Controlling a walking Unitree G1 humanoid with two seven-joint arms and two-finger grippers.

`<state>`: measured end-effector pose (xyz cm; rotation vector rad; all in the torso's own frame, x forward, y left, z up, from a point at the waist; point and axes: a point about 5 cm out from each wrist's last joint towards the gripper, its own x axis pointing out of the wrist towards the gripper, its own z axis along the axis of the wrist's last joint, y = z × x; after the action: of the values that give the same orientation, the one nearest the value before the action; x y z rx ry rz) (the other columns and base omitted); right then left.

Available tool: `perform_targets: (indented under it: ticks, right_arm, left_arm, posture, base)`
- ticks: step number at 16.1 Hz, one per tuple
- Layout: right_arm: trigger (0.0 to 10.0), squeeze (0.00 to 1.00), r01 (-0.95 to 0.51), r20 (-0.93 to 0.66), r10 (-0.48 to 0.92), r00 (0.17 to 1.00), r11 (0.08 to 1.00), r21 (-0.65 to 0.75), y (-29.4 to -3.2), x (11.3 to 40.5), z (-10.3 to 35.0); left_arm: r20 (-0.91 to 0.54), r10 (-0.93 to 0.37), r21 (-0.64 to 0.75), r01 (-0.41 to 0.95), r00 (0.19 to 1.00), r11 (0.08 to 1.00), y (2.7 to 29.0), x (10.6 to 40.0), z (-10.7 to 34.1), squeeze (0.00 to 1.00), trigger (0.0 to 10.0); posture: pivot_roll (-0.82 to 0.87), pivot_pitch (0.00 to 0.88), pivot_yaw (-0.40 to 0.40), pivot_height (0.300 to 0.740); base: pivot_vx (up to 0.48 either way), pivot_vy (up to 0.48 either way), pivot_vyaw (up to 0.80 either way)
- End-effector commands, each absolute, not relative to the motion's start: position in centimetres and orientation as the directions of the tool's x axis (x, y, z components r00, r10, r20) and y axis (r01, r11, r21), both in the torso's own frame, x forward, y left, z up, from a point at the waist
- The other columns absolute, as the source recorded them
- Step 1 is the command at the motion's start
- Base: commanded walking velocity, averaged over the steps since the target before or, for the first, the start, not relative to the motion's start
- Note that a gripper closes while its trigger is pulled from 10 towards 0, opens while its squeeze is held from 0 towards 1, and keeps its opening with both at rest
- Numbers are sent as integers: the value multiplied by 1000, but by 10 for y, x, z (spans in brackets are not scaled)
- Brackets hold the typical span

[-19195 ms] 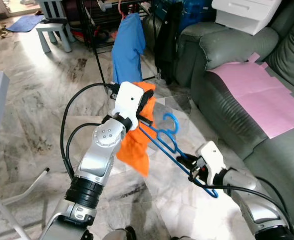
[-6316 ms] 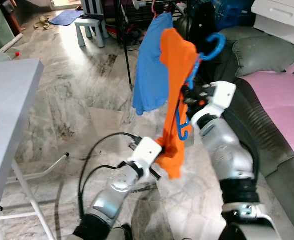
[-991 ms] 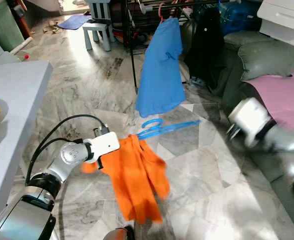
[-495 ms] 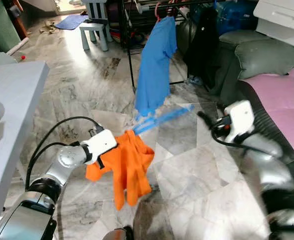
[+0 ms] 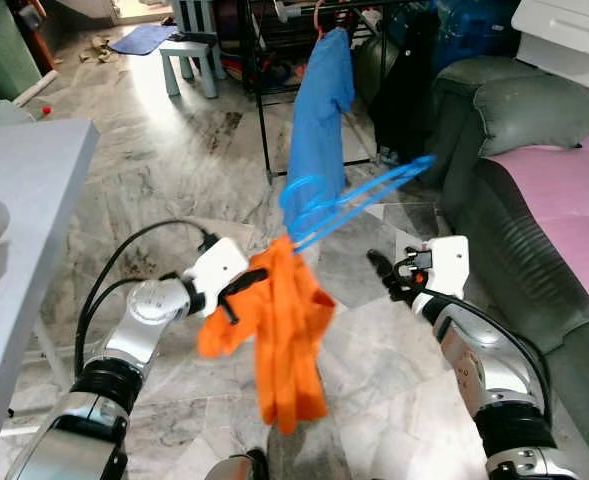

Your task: Hang hanger

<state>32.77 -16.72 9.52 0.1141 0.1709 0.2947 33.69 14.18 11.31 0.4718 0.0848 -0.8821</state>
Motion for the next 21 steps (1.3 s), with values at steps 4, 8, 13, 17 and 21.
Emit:
perform_targets:
  ticks: [4, 8, 13, 17, 21]
  right_arm:
    - [10000, 0, -360, -166, 382, 909, 921, 151, -153, 326, 94]
    - [10000, 0, -462, -209, 485, 849, 874, 148, -144, 310, 82]
    - [10000, 0, -459, -164, 480, 862, 876, 151, -150, 318, 94]
    - [10000, 0, -685, -198, 697, 689, 716, 135, -149, 295, 102]
    - [10000, 0, -711, -340, 681, 648, 701, 51, -182, 278, 89]
  left_arm:
    - [-183, -819, 363, 812, 543, 457, 114, 330, 142, 0, 10000]
    - [-141, -889, 274, 880, 435, 388, 93, 312, 151, 0, 10000]
    - [-174, -906, 268, 903, 387, 334, 92, 303, 146, 0, 10000]
    - [-241, -792, 341, 813, 561, 473, 110, 320, 130, 0, 10000]
    - [-262, -776, 353, 805, 574, 477, 118, 322, 122, 0, 10000]
  posture:
    - [-53, 87, 31, 740]
    - [-55, 88, 28, 740]
    - [-57, 82, 25, 740]
    - [-62, 82, 25, 740]
    - [-75, 94, 35, 740]
  base:
    - [0, 0, 0]
    - [0, 0, 0]
    - [0, 0, 0]
    - [0, 0, 0]
    - [0, 0, 0]
